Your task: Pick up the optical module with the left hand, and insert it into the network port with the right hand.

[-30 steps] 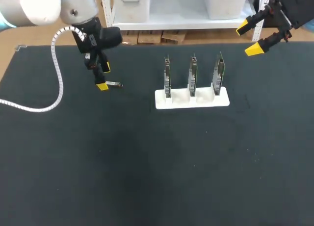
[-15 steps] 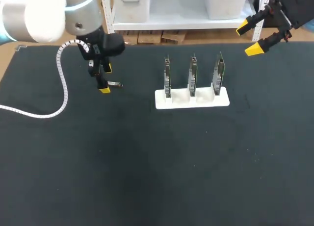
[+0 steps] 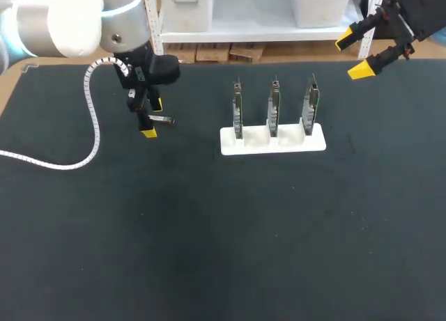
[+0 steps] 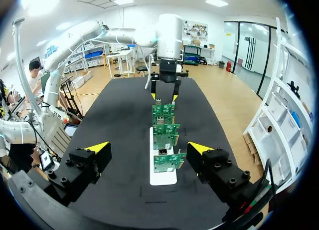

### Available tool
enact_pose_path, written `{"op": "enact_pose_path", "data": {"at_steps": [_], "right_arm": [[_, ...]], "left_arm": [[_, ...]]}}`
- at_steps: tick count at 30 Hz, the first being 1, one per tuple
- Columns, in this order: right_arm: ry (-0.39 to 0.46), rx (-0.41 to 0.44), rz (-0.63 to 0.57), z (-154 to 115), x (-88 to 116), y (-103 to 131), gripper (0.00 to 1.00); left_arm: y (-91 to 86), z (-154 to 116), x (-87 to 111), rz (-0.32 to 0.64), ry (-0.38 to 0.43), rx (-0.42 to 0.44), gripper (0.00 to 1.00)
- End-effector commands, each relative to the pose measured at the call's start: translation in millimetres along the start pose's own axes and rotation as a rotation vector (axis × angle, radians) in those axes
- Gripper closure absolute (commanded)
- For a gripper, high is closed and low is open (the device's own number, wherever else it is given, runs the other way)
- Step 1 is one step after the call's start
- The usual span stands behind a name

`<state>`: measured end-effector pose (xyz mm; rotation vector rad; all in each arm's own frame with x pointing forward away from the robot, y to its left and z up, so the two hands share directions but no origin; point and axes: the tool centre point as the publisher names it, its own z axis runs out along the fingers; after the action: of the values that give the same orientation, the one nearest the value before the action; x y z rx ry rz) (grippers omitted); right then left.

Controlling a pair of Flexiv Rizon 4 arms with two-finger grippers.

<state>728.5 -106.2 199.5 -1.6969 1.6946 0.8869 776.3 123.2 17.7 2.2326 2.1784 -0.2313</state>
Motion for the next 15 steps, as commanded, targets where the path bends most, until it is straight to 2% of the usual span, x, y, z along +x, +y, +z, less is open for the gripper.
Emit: {"op": "enact_pose_path", "data": {"at_steps": [1,8,15], "right_arm": [[0.001,0.004,0.000,0.1,-0.2,1.7,0.00],[0.001,0.004,0.000,0.1,-0.2,1.7,0.00],[0.001,0.004,0.000,0.1,-0.2,1.7,0.00]], "left_arm": [[10.0,2.3,-3.9,-0.005,0.023,0.040,0.00],[12.3,-0.9,-6.8,0.012,0.087,0.008,0.00],[12.5,1.5,-2.9,0.008,0.087,-0.002,0.00]]}}
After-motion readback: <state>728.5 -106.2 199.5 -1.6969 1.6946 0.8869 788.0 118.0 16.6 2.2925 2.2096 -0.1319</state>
